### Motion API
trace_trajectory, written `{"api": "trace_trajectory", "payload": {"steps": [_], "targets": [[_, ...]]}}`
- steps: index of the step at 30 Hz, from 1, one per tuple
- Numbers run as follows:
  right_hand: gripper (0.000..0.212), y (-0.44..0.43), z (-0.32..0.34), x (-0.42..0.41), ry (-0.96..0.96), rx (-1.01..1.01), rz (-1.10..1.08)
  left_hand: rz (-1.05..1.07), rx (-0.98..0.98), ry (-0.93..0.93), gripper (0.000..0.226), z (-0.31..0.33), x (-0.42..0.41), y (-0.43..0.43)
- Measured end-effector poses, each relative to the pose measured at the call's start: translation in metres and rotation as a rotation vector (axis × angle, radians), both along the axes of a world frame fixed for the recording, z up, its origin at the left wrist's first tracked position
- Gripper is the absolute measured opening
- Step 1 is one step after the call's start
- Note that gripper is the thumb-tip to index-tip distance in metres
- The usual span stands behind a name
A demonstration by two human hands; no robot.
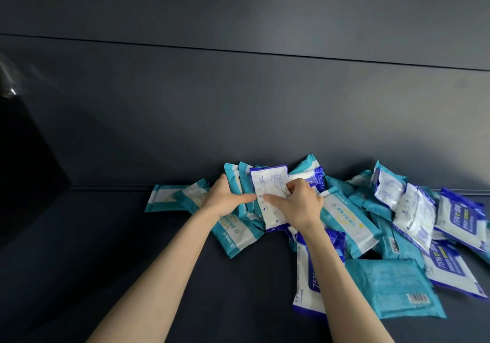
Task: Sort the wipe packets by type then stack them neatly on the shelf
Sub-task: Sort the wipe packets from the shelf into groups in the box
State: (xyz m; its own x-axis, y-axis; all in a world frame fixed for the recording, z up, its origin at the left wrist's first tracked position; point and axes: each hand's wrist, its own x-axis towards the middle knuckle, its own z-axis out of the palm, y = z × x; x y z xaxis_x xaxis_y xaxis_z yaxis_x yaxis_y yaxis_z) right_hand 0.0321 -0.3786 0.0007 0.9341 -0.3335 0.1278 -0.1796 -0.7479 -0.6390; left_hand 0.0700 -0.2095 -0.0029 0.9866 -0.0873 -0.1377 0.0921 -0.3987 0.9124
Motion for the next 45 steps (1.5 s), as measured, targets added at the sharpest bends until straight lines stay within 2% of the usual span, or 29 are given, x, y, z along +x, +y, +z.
{"api": "trace_trajectory", "payload": {"steps": [7, 9, 13, 17, 20, 24, 27, 29, 33, 35, 36, 41, 43, 45], "targets": [[0.050, -0.002, 0.001, 0.000, -0.099, -0.023, 0.006, 0.216, -0.293, -0.044, 0.025, 0.006, -0.020, 0.021], [0.049, -0.002, 0.003, 0.002, -0.125, -0.071, 0.053, 0.261, -0.359, -0.056, 0.026, 0.004, -0.027, 0.035], [0.049, 0.002, 0.011, 0.010, -0.010, -0.204, 0.177, 0.266, -0.387, -0.043, 0.031, -0.006, -0.035, 0.041], [0.053, 0.011, 0.020, 0.019, 0.075, -0.439, 0.231, 0.376, -0.489, -0.019, 0.033, -0.012, -0.037, 0.041], [0.058, 0.024, 0.023, 0.030, 0.173, -0.496, 0.246, 0.429, -0.540, -0.027, 0.032, -0.012, -0.038, 0.041], [0.066, 0.037, 0.022, 0.038, 0.212, -0.513, 0.226, 0.393, -0.470, -0.107, 0.040, -0.018, -0.042, 0.038], [0.060, 0.033, 0.018, 0.038, 0.148, -0.438, 0.229, 0.371, -0.460, -0.112, 0.048, -0.022, -0.040, 0.041], [0.054, 0.028, 0.014, 0.033, 0.051, -0.316, 0.227, 0.386, -0.478, -0.115, 0.046, -0.023, -0.039, 0.041], [0.042, 0.026, 0.020, 0.016, -0.237, 0.063, 0.162, 0.416, -0.520, -0.143, 0.041, -0.017, -0.046, 0.037], [0.035, 0.014, 0.034, 0.007, -0.284, 0.305, 0.121, 0.419, -0.541, -0.164, 0.040, -0.013, -0.049, 0.034], [0.030, 0.005, 0.039, 0.003, -0.282, 0.330, 0.108, 0.411, -0.550, -0.174, 0.039, -0.012, -0.051, 0.033], [0.036, -0.030, 0.022, -0.014, 0.019, -0.031, 0.041, 0.289, -0.513, -0.190, 0.040, -0.011, -0.056, 0.021], [0.051, -0.029, 0.007, -0.018, 0.139, -0.164, 0.008, 0.263, -0.490, -0.183, 0.041, -0.012, -0.056, 0.019], [0.060, -0.025, 0.001, -0.019, 0.166, -0.210, 0.021, 0.247, -0.465, -0.181, 0.040, -0.014, -0.056, 0.020]]}}
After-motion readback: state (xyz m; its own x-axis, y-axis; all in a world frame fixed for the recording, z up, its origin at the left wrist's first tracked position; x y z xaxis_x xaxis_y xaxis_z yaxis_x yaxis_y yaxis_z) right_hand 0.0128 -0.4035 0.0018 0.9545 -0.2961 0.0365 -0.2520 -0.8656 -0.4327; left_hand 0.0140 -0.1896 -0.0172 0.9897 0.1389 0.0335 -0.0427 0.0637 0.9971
